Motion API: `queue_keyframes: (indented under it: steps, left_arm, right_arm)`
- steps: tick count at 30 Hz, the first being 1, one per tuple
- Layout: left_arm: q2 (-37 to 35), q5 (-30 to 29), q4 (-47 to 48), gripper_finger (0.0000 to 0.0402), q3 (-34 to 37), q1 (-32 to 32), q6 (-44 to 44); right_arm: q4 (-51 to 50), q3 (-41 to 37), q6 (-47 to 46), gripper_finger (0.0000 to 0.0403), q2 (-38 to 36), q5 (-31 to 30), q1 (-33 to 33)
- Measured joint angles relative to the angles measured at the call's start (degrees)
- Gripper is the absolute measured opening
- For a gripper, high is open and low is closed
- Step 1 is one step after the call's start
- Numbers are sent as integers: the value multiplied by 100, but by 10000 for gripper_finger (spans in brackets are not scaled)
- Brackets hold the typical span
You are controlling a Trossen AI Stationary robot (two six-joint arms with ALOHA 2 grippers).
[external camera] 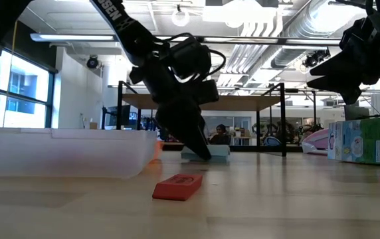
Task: Pack school essentials
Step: Put the blue sticky note into the supply box
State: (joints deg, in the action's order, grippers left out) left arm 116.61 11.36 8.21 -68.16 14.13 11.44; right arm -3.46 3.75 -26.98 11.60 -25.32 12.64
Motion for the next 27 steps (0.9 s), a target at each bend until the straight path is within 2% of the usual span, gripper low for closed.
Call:
queue_keyframes:
  steps: [4,14,21,27]
  left_arm:
    - [-154,14,128,322,21,-28,-104]
    - [-957,-667,513,320,9,-291,-119]
    - [-1831,-1310,1601,320,-2,-608,-629]
    - [-2228,-1703,2689,320,-9,-945,-1675]
  right_arm:
    - [-21,0,0,165,0,-1,0]
    - [-103,0,0,165,2,-2,0]
    - [-121,0,0,165,0,0,0]
    - [-177,0,0,165,4,0,0]
